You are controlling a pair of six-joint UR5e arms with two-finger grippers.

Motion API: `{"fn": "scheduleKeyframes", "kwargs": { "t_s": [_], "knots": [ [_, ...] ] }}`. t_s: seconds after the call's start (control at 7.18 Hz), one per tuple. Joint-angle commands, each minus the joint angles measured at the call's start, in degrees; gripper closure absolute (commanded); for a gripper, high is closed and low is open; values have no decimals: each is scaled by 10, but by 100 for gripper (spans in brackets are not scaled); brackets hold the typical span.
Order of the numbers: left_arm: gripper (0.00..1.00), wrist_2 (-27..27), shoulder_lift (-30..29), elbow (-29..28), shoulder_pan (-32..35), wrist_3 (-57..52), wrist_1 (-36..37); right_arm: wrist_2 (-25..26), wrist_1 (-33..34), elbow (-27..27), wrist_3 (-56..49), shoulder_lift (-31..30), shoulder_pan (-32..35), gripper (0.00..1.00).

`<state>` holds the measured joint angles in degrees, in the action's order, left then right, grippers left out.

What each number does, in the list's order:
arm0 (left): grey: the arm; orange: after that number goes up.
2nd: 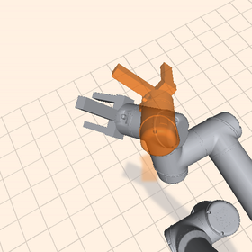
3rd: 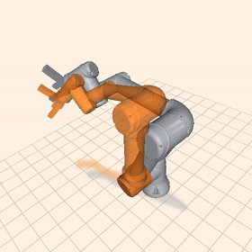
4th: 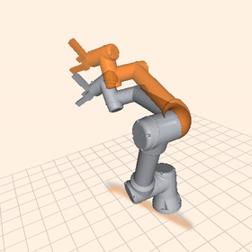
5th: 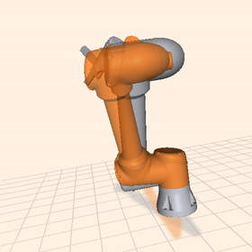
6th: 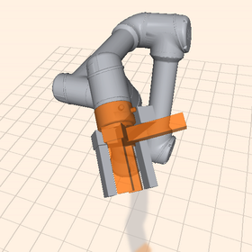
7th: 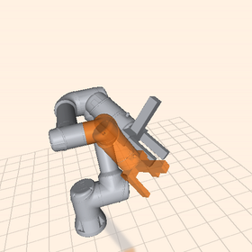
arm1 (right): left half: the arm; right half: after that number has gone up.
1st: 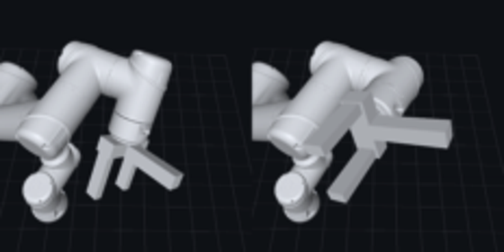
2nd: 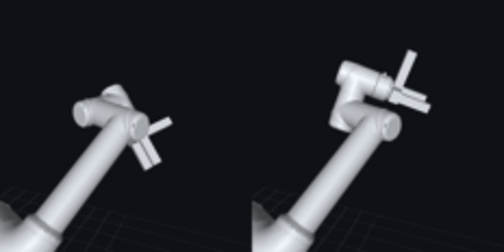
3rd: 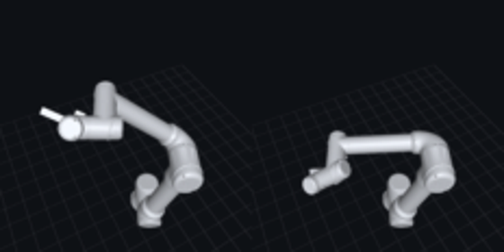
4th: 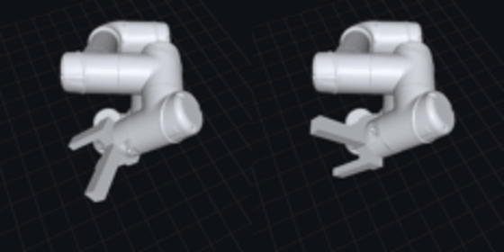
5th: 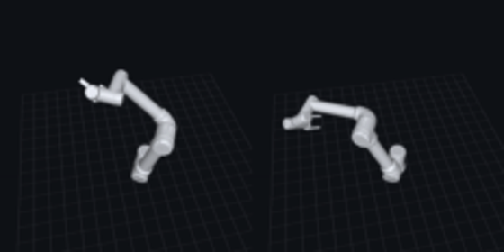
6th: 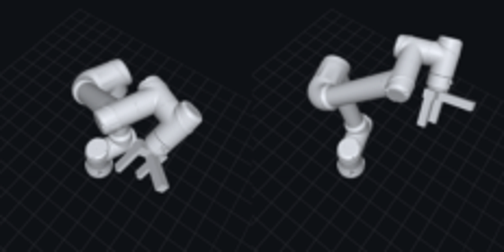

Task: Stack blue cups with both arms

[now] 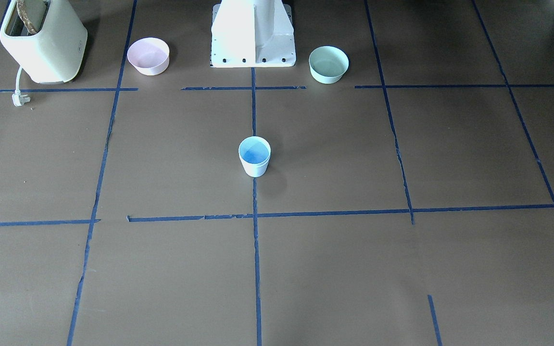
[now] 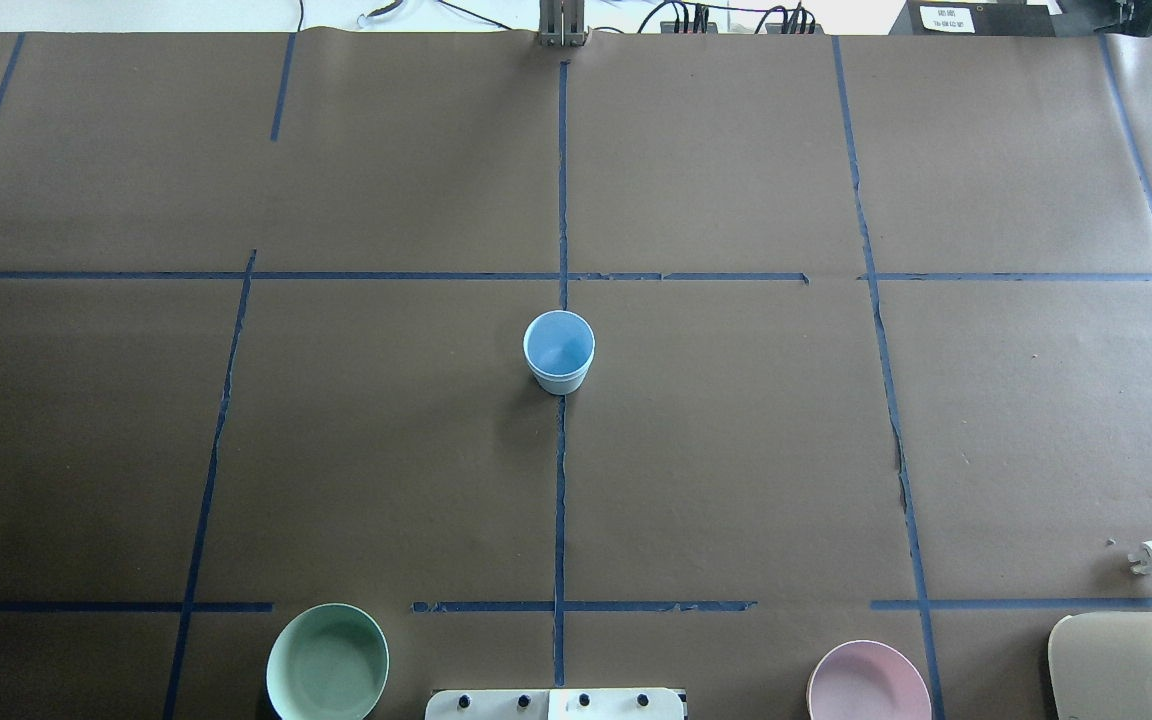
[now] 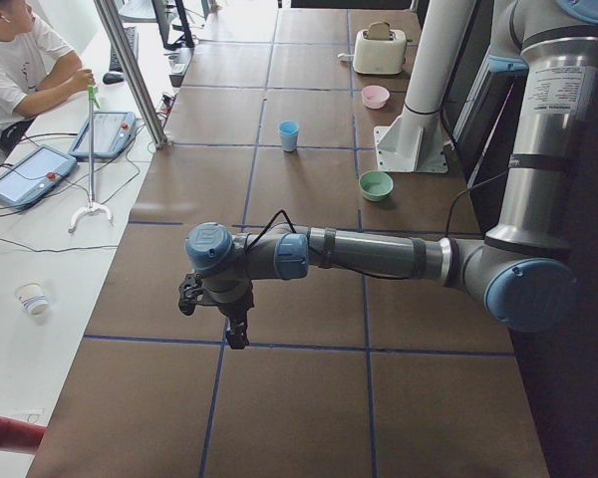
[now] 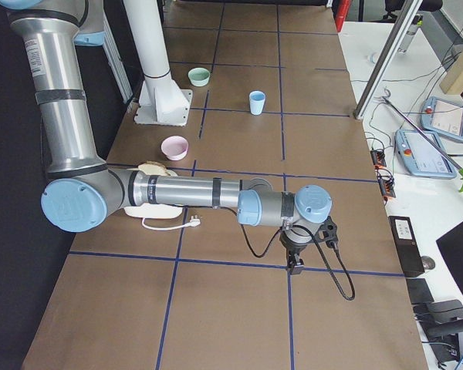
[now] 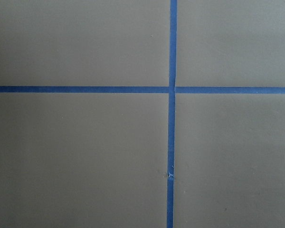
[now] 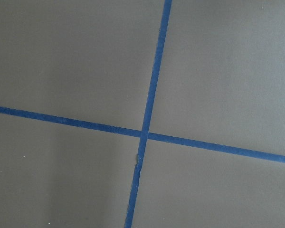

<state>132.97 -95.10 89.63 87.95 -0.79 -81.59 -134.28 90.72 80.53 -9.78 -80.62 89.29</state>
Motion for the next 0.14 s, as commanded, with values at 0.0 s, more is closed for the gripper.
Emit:
{"fn": "scheduleKeyframes", "kwargs": {
  "t_s": [0.0],
  "knots": [
    [0, -4, 0, 15, 9, 0, 2, 0, 0, 4, 5, 0, 0, 0]
  ]
}}
